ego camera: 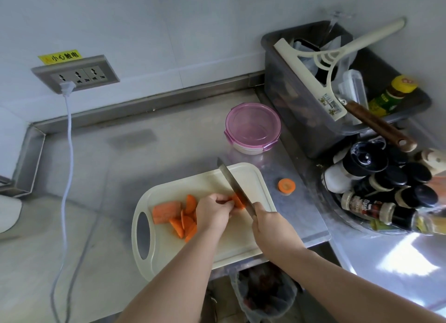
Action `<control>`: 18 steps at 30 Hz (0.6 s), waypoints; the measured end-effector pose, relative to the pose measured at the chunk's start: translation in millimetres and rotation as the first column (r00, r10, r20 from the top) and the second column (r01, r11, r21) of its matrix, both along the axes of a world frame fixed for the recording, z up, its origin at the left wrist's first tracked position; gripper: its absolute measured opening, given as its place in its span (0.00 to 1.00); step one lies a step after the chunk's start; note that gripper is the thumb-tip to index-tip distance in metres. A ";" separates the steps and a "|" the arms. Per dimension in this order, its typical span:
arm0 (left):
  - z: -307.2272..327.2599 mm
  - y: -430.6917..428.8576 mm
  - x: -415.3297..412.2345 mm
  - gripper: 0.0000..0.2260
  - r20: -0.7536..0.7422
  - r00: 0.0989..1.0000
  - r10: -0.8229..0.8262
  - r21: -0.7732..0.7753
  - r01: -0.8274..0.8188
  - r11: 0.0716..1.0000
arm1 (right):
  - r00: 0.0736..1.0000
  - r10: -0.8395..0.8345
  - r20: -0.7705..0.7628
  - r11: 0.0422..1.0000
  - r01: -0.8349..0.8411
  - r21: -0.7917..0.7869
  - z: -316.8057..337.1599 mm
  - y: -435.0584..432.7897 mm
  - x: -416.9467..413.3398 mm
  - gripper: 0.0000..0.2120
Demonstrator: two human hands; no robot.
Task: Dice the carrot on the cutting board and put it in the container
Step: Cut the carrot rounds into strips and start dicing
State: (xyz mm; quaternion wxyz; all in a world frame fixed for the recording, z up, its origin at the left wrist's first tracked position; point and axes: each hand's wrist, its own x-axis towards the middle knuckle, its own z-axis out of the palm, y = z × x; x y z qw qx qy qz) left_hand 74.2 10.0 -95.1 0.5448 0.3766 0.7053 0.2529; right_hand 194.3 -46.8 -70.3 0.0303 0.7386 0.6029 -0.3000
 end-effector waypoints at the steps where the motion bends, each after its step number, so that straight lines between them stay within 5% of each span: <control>1: 0.9 0.3 0.4 0.07 0.010 1.000 0.006 -0.006 -0.006 1.000 | 1.000 0.022 0.007 1.000 -0.022 0.013 1.3 -1.1 -0.4 0.12; 6: 1.7 0.3 0.7 0.08 0.025 0.999 0.026 -0.018 -0.025 1.000 | 0.984 0.125 0.126 0.991 -0.128 0.022 9.7 -2.6 -4.6 0.14; 18: -0.8 0.8 -1.2 0.06 0.072 0.997 0.037 -0.025 -0.035 0.999 | 0.993 0.117 0.015 0.993 -0.117 -0.019 19.8 0.3 -11.1 0.13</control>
